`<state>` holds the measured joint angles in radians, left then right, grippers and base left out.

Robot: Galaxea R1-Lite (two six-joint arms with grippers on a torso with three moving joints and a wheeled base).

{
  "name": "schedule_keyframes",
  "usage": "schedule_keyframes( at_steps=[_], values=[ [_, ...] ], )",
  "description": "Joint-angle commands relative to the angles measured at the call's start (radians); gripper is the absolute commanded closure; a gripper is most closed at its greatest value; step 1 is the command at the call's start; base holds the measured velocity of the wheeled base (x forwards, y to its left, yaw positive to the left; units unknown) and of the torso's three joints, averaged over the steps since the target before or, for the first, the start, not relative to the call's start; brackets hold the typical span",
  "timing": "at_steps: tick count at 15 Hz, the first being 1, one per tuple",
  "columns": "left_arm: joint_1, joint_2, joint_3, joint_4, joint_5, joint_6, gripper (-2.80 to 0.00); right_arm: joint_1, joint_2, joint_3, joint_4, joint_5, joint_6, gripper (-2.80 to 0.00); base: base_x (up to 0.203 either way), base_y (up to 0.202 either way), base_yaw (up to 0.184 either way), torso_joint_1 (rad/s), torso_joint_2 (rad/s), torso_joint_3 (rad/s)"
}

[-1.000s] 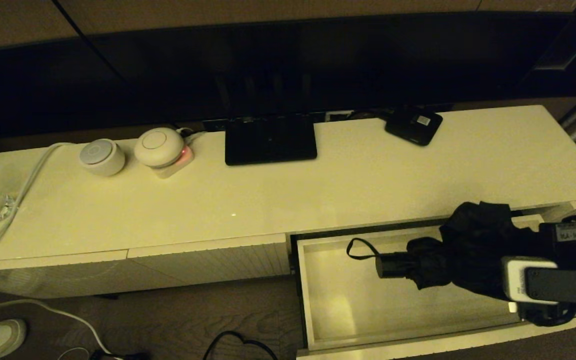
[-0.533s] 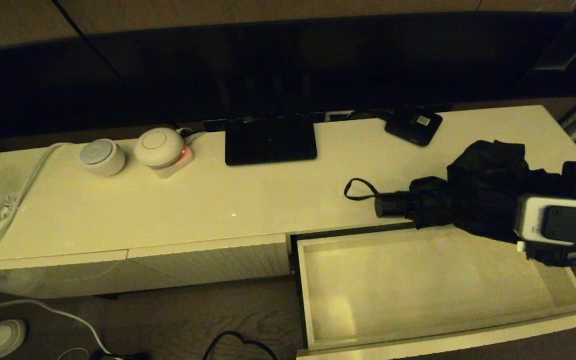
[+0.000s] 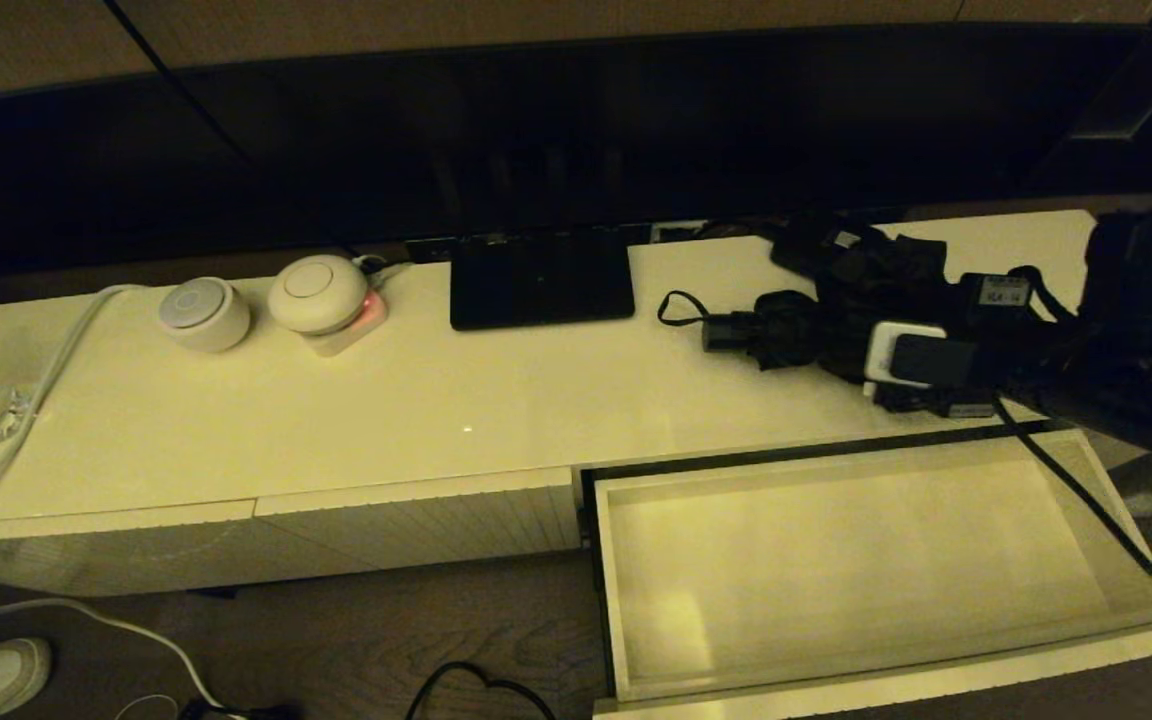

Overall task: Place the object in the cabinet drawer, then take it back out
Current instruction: Take the umbrella out of the drawer and put it on the table

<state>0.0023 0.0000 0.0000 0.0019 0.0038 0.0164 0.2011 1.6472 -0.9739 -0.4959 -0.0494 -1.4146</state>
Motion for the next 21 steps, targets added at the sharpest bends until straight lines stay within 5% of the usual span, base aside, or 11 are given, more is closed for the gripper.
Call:
schedule_keyframes(
  at_steps=[1,11,12,18,21],
  values=[
    [0.001,0.0,0.003,0.001,0.0,0.0,0.0,0.0,0.099,-0.017,-0.035,-0.001,-0.007,0.0,0.0,0.0,0.0,0.0,0.0,0.0],
    [0.001,0.0,0.003,0.0,0.001,0.0,0.0,0.021,-0.013,-0.014,0.031,-0.057,-0.037,0.0,0.0,0.0,0.0,0.0,0.0,0.0],
    [0.001,0.0,0.003,0.0,0.001,0.0,0.0,0.021,-0.011,-0.014,0.03,-0.055,-0.037,-2.8,0.0,0.0,0.0,0.0,0.0,0.0],
    [0.001,0.0,0.003,0.0,0.001,0.0,0.0,0.022,-0.018,-0.006,0.026,-0.058,-0.026,-2.8,0.0,0.0,0.0,0.0,0.0,0.0],
    [0.001,0.0,0.003,0.0,-0.001,0.0,0.0,0.028,-0.173,0.03,0.058,-0.058,-0.021,-2.8,0.0,0.0,0.0,0.0,0.0,0.0]
  ],
)
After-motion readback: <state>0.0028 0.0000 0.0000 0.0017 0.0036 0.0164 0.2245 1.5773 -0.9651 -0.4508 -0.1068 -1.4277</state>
